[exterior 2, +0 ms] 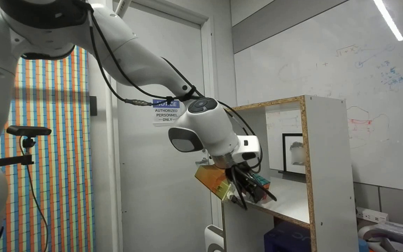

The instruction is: Put the rubik's cube on the top of the shelf

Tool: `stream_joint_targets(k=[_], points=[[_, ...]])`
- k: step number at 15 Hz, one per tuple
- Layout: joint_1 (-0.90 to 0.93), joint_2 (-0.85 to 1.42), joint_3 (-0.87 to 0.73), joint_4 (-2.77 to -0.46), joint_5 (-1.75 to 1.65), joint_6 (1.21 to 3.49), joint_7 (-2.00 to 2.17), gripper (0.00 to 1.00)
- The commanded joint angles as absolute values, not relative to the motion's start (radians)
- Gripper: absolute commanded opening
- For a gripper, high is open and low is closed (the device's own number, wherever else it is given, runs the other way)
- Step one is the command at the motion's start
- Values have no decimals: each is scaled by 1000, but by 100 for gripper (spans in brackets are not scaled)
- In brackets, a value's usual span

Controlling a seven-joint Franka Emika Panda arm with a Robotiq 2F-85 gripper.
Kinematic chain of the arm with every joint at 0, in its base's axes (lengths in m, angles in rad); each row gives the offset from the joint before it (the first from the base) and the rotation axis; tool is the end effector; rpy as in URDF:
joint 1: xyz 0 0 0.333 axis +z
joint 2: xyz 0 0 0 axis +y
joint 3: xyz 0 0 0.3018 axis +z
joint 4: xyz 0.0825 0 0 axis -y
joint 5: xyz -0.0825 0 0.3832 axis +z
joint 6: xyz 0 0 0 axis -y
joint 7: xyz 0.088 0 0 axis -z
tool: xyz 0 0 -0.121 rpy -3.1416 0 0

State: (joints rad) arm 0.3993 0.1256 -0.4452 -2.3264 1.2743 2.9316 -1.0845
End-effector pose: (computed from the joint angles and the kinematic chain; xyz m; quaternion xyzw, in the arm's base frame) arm 0.5253 -0.0829 0.2944 -0.9452 0.0673 -0.3061 0.0913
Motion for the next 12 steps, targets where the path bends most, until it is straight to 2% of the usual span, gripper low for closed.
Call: stream_joint_targets(k=[1,8,12], points=[[424,2,-441,-2432,1248,2962,-1081,42],[449,-173,-404,-2581,1143,3065,-1043,42],[402,-245,-313,-2688,964,3111,-864,42]])
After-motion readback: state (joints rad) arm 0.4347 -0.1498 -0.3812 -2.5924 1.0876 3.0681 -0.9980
